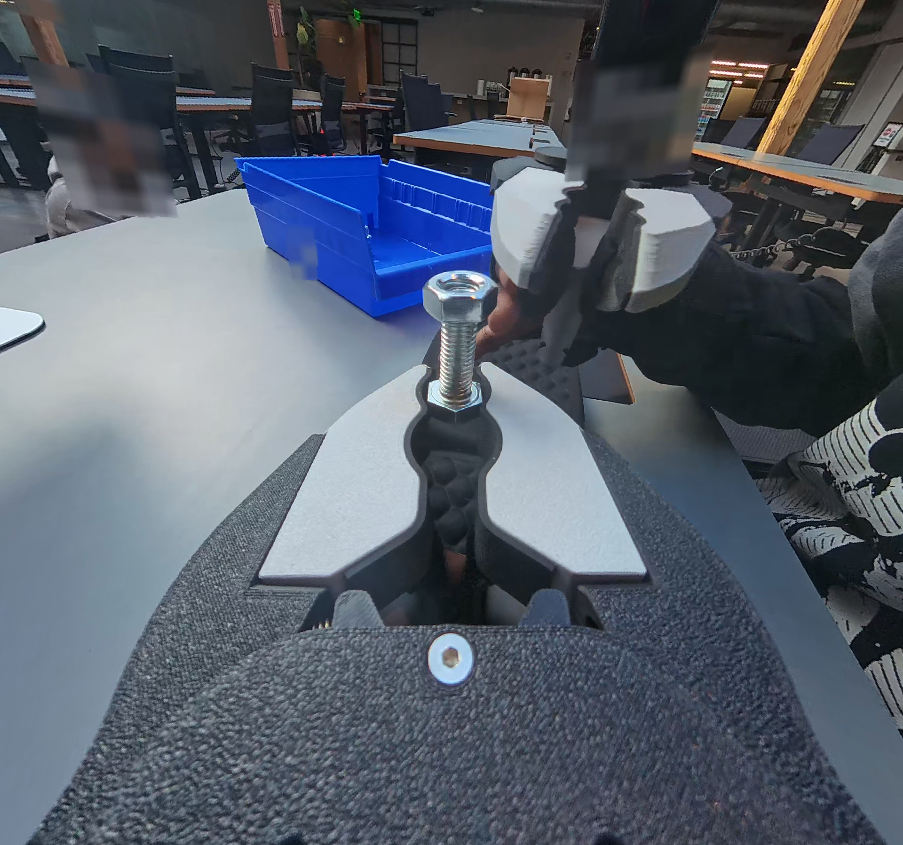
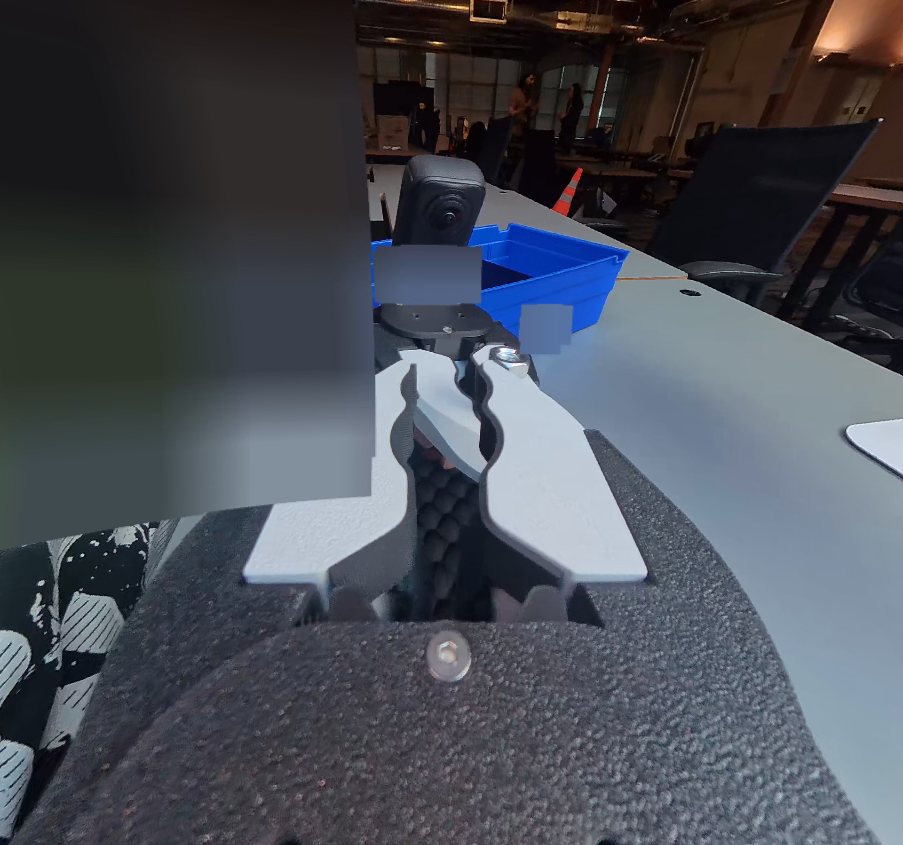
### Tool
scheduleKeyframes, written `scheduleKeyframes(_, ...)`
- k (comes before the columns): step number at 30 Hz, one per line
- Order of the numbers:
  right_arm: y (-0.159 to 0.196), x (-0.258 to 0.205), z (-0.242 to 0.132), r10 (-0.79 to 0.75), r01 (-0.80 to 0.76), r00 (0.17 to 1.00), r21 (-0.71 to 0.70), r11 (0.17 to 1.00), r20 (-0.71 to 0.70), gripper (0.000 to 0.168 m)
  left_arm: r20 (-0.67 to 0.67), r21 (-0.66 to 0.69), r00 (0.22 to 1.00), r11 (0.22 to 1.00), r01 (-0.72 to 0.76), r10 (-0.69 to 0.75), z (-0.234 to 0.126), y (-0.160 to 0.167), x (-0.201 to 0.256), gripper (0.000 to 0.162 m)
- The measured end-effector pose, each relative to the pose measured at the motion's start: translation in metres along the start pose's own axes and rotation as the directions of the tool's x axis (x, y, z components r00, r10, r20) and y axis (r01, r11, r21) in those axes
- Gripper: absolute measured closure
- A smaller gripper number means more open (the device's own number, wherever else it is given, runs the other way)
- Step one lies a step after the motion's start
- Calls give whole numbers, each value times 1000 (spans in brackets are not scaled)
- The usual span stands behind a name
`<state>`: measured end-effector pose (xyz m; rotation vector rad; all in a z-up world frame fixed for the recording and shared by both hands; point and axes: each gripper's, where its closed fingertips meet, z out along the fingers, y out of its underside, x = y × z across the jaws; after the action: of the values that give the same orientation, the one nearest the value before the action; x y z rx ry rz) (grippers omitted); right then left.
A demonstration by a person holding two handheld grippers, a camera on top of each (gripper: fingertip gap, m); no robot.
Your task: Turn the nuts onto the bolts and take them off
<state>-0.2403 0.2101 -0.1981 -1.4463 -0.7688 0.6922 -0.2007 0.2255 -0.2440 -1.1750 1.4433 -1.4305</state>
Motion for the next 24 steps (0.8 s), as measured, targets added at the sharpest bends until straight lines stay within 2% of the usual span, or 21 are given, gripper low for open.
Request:
scheduleKeyframes(1, -1, 5, 0, 3, -2, 1000, 11, 1000, -22, 141, 0, 0, 1000, 1000, 0, 0, 0, 0, 0, 147)
scheduleKeyframes(3, -4, 12, 2, 24, -22, 999, 37, 999, -49, 120, -2, 1, 1000, 1000, -1, 1, 0, 0, 0, 147)
scheduleKeyframes(5, -4, 13, 10, 46, -45, 998, 39, 998, -31, 97, -4, -1, 1000, 1000, -5, 5, 0, 0, 1, 147)
scheduleKeyframes(7, 0, 11, 20, 49, -48, 999, 16, 999, -2, 84, -3, -6, 1000, 1000, -10, 10, 1, 1, 1, 147)
scheduleKeyframes(14, 3, -2, 37, 11, -10, 997, -20, 1000, 78, 87, -4, -4, 1000, 1000, -5, 5, 0, 1, 1, 147)
scheduleKeyframes(24, 2, 1, 15, 28, -28, 999, -6, 1000, 17, 104, 1, 4, 1000, 1000, 4, -4, -1, 0, -1, 147)
